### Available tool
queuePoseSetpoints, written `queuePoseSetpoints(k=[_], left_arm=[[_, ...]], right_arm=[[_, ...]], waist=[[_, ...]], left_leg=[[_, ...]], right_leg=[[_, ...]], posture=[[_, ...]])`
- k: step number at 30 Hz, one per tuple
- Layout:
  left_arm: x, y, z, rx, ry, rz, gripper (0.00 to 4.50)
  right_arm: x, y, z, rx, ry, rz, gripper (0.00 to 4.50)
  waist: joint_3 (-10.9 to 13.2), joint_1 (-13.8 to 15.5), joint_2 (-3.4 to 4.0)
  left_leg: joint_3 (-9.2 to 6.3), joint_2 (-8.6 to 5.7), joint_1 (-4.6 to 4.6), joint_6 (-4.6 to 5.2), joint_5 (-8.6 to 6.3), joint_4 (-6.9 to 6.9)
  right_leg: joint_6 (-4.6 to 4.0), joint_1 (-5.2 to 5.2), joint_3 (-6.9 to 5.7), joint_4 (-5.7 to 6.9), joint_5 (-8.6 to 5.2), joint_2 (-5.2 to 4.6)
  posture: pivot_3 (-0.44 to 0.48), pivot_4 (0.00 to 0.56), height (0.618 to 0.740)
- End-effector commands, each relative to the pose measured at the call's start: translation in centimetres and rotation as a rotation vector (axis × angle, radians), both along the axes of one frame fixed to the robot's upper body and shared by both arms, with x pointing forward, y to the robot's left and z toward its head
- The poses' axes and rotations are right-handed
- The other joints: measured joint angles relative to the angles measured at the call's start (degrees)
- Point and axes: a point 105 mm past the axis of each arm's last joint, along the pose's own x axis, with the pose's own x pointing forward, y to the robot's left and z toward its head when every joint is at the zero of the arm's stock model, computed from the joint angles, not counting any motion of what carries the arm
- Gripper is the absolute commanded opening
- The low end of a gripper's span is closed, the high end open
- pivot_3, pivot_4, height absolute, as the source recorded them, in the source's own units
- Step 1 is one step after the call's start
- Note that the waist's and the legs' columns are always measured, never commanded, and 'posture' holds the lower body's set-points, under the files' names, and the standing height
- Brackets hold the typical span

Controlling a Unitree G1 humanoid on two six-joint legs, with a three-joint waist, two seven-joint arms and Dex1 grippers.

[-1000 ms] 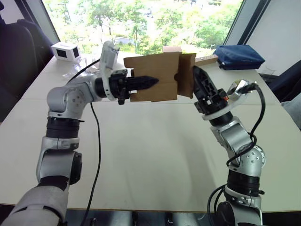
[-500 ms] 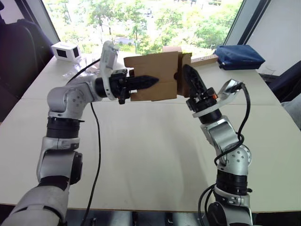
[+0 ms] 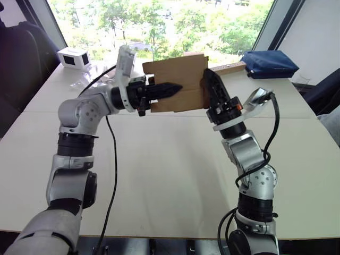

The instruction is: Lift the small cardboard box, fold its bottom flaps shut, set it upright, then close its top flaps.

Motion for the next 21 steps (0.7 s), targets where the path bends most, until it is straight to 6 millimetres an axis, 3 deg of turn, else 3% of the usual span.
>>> queuePoseSetpoints(k=[1,14,21], left_arm=[[-0.2,-0.2,1.3,-0.036,-0.045,-0.002,0.0],[0.4,-0.2,1.5,-0.051,-0.042,0.036,0.0],[0.3,0.3,1.7,-0.05,-0.044,0.037,0.0]], right_arm=[[-1.3,1.8,1.9,0.016,-0.074,0.053,2.55],[-1.7,4.4,1.6,-0.006,-0.083,0.103,2.55],[-2.1,2.3,0.9,-0.089,-0.099,0.065,2.55]], waist=[[0.0,0.0,0.0],[0.0,0.0,0.01],[0.0,0.0,0.01]], left_leg=[[0.0,0.0,0.0,0.0,0.0,0.0],[0.0,0.0,-0.01,0.0,0.0,-0.01],[0.0,-0.01,-0.03,-0.06,0.03,-0.01]], right_leg=[[0.0,0.0,0.0,0.0,0.0,0.0],[0.0,-0.02,0.0,0.0,0.0,0.01],[0.0,-0.02,0.0,-0.02,0.0,0.0]], posture=[[0.0,0.15,0.74],[0.0,0.15,0.74],[0.0,0.15,0.74]])
